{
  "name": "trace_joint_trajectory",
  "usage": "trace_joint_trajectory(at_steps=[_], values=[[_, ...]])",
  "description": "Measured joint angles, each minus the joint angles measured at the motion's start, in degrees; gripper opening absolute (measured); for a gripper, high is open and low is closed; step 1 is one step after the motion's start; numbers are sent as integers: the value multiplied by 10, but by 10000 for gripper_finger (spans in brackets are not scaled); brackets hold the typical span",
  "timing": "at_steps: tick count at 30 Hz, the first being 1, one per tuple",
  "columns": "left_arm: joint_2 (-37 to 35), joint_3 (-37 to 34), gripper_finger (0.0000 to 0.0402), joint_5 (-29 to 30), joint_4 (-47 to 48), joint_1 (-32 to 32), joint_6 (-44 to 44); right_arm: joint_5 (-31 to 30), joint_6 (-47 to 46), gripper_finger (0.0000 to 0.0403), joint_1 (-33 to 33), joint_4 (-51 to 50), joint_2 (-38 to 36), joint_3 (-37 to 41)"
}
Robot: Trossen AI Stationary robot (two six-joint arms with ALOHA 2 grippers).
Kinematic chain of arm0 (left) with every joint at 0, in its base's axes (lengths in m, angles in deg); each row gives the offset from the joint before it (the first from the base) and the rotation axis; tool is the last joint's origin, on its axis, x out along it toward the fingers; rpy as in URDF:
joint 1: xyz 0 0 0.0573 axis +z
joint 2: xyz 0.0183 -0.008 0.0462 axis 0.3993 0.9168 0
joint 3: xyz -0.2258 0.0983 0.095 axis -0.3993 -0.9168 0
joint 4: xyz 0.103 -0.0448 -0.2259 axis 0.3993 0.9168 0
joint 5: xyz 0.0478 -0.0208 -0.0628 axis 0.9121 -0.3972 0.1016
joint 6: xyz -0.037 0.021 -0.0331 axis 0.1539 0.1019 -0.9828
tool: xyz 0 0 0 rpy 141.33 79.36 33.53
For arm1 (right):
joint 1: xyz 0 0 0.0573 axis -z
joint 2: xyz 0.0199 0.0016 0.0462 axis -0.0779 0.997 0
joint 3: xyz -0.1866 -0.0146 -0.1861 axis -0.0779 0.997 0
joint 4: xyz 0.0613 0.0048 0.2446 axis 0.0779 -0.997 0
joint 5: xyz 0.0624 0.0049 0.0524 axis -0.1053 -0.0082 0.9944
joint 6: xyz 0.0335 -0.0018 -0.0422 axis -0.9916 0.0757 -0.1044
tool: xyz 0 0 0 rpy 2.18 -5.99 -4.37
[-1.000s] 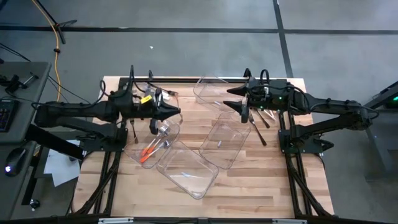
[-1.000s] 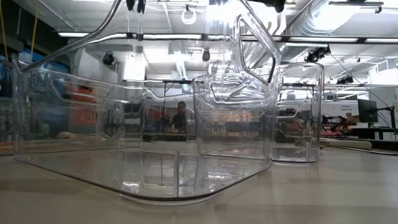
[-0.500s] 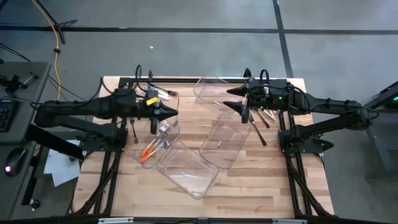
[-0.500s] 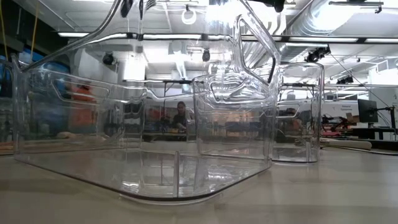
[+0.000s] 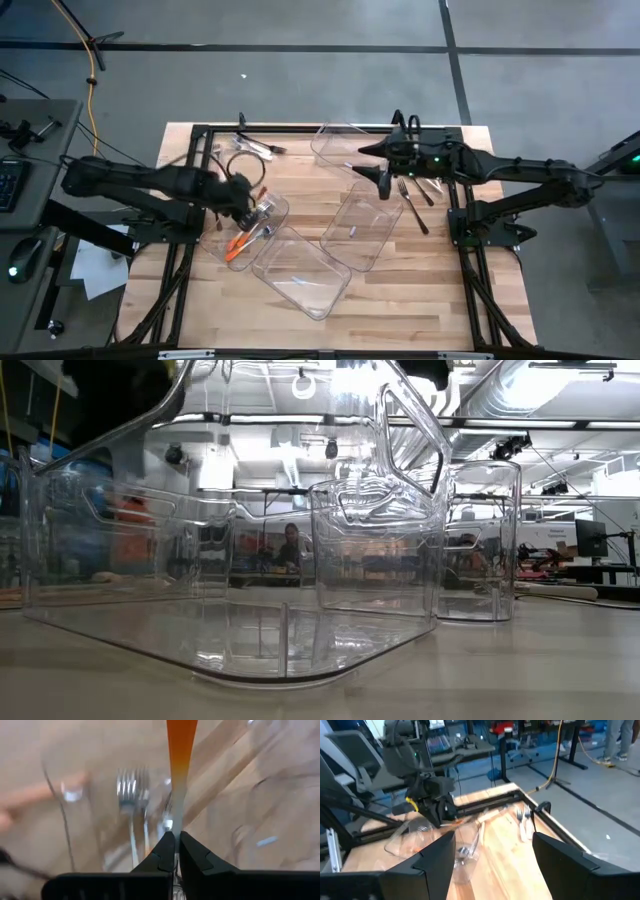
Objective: Sort silverware by color (type)
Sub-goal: Put the orange fork into the middle left transparent bin
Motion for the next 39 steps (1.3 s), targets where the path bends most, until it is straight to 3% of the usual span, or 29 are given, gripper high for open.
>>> trace_joint_trajectory(at_steps=[6,21,39], values=[[39,-67,0,-24,-12,-23,-81,0,-2,249,0,11,28,0],[114,-83,3,-44,-81,-21,-52,0,17,249,0,32,31,0],[136,-83,97,-63,-77,-21,-45,0,17,249,0,30,31,0]])
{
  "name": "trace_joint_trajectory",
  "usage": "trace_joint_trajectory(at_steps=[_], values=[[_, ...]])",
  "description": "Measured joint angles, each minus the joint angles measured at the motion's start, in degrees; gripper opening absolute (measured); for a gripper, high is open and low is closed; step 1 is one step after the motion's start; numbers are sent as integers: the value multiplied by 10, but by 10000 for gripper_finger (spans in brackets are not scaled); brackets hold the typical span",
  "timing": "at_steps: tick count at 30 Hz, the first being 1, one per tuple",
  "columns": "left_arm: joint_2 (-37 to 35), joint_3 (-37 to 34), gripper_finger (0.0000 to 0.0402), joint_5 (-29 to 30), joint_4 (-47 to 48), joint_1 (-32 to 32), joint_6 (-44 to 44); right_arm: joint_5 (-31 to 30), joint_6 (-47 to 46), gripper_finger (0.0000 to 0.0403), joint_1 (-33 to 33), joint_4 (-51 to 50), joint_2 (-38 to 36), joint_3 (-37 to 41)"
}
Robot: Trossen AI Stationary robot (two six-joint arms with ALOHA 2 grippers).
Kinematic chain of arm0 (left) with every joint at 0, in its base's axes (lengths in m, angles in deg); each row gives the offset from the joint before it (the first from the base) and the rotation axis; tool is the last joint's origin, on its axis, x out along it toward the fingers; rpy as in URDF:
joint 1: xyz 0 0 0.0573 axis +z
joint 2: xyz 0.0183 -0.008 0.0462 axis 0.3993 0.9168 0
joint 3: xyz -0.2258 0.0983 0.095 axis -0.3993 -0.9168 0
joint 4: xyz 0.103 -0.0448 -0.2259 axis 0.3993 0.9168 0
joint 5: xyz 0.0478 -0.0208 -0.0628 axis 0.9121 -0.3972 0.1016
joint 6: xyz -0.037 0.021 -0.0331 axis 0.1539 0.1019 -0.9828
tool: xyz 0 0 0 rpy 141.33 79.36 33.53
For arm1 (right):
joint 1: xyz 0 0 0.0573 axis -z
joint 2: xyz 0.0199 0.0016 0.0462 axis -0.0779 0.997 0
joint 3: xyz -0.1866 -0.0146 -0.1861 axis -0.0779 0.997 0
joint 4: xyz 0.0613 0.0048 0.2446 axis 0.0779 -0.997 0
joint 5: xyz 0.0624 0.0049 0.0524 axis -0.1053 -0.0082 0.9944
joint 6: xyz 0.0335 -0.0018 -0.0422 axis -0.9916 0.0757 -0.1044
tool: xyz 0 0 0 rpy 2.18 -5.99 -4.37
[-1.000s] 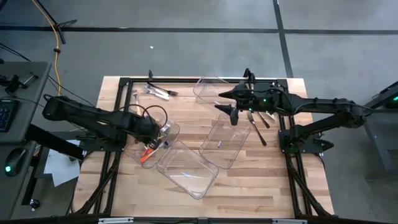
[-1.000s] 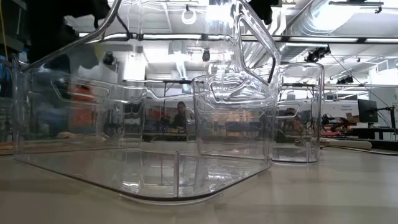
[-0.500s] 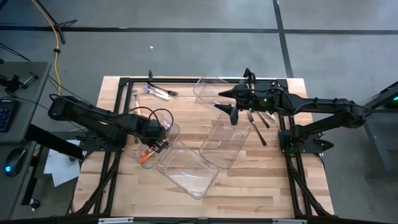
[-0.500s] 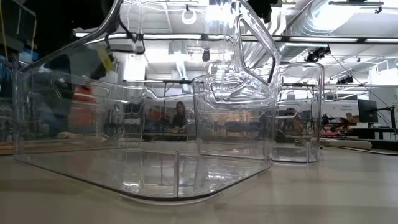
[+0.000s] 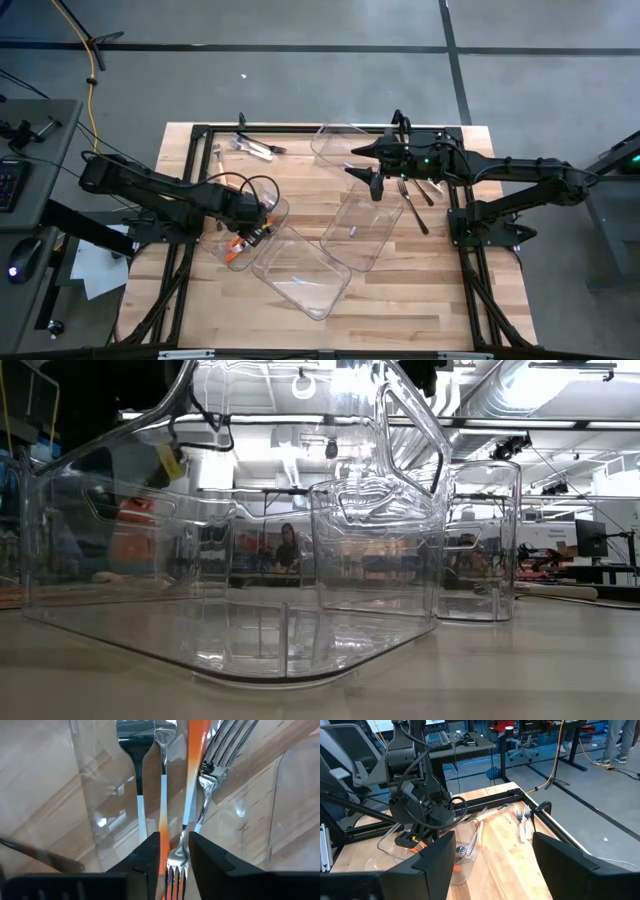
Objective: Sort silverware by color (type)
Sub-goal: Put the orange fork into the middle left transparent bin, then put the white fork into the bottom transparent bin
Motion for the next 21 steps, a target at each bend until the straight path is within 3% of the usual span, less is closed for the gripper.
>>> trace_joint_trajectory(at_steps=[17,21], values=[[-54,0,137,-11,5,26,17,0,0,249,0,1,0,0],[-75,36,138,-26,3,38,56,0,0,249,0,1,0,0]])
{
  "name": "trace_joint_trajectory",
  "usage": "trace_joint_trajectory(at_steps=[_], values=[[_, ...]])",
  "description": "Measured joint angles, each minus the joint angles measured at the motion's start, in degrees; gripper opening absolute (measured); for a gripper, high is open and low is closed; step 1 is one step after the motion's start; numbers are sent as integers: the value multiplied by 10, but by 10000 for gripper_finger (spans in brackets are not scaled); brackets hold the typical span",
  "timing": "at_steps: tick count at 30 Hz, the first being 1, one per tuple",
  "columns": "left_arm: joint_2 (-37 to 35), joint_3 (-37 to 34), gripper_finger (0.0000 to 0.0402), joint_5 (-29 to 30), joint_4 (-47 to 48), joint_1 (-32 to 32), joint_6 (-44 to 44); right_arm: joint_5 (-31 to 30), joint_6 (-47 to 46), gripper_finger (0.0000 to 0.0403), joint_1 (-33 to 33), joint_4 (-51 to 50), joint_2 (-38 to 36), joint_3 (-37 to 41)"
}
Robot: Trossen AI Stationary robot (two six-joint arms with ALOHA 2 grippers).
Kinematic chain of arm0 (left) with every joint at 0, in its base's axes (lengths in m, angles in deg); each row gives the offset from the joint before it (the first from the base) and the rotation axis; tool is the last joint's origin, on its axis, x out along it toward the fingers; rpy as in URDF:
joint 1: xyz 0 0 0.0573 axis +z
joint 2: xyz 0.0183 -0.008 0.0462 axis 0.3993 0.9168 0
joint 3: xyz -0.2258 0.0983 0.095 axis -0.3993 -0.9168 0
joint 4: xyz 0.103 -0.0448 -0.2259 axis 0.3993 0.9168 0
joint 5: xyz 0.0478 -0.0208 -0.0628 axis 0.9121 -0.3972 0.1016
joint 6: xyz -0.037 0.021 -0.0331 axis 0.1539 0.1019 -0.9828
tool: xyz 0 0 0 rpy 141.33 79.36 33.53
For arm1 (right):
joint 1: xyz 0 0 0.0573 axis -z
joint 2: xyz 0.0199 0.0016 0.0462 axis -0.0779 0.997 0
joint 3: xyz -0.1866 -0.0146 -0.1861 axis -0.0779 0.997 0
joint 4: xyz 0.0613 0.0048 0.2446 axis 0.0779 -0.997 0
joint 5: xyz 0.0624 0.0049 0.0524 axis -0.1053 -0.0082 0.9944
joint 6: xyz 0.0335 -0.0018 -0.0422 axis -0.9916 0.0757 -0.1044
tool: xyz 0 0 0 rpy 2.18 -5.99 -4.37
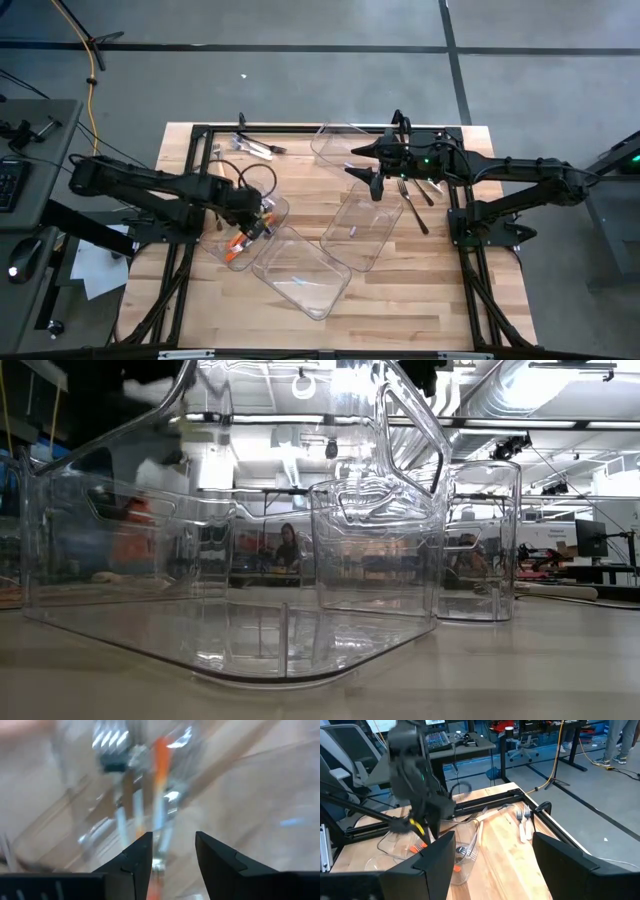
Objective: Sort silverware by color (type)
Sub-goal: Put the white fork into the bottom transparent bin
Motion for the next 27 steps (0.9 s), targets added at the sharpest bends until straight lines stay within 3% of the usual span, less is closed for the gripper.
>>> trace_joint_trajectory(at_steps=[5,10,14,18,27], values=[[-70,93,136,92,-31,1,88,0,0,249,0,0,0,0],[-141,146,136,201,-170,1,240,0,0,249,0,4,-1,0],[-181,142,136,202,-325,1,389,0,0,249,0,10,-2,0],[-201,115,136,193,-442,1,468,0,0,249,0,14,-2,0],[-185,-23,136,181,-639,3,444,0,0,249,0,13,-10,0]])
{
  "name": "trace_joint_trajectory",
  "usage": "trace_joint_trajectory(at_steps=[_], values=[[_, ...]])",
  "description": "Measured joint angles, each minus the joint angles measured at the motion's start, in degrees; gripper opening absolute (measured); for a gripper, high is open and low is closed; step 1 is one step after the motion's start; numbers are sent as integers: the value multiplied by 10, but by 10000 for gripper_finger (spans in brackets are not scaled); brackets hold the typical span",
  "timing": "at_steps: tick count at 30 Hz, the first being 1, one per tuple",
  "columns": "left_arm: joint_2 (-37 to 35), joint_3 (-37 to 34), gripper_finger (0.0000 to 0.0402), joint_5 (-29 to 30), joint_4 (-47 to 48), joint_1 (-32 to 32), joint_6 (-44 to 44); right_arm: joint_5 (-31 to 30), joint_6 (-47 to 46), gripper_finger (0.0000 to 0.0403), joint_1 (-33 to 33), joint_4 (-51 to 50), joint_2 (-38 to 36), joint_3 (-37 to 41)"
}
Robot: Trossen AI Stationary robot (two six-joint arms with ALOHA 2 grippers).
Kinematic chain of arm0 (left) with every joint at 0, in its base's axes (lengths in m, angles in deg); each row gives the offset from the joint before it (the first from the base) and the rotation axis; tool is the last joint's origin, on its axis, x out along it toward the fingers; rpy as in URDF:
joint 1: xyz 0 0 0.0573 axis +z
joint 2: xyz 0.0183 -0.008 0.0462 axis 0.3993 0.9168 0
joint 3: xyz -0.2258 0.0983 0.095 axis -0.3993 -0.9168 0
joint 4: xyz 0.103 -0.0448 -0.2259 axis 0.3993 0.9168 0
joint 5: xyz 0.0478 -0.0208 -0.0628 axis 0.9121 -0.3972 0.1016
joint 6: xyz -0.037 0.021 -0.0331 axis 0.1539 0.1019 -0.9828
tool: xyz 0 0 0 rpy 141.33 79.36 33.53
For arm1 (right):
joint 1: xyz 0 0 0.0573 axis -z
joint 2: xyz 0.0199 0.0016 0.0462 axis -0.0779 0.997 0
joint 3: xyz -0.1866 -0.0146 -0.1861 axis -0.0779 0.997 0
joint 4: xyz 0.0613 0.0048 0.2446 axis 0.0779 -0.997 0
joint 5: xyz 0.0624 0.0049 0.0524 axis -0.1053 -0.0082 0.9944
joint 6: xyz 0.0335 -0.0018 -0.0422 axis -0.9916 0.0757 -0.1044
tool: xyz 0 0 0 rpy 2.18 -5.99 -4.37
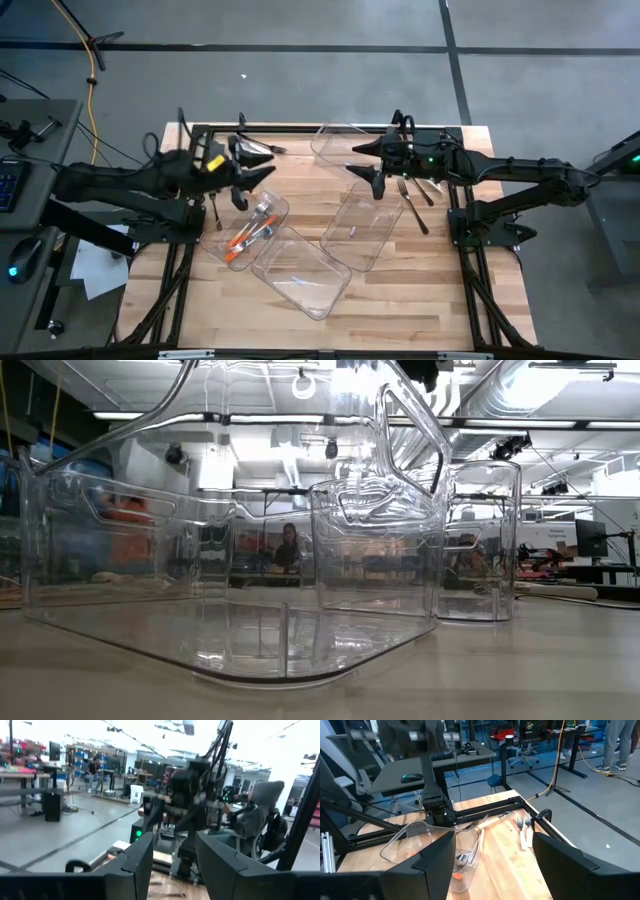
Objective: Sort silverware by color (type)
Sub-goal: Put the white fork into the bottom transparent bin
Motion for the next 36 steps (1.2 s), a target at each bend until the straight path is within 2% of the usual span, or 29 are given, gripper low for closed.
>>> trace_joint_trajectory(at_steps=[16,18,20,22,25,30,36], values=[[2,-13,135,0,-26,0,-7,-2,-15,249,0,0,-21,0],[1,-13,135,0,-27,0,-8,-40,-53,249,0,-3,-21,0],[2,-13,135,0,-26,0,-17,-105,-94,249,7,-21,-22,-1],[2,-13,135,1,-26,0,-21,-148,-126,249,30,-92,-25,-14],[2,-13,135,1,-25,0,-21,-173,-178,249,80,-224,-25,-54],[2,-13,135,1,-22,0,-23,-174,-250,249,178,-426,-25,-84],[2,-13,135,1,-21,0,-23,-167,-265,249,262,-583,-4,-80]])
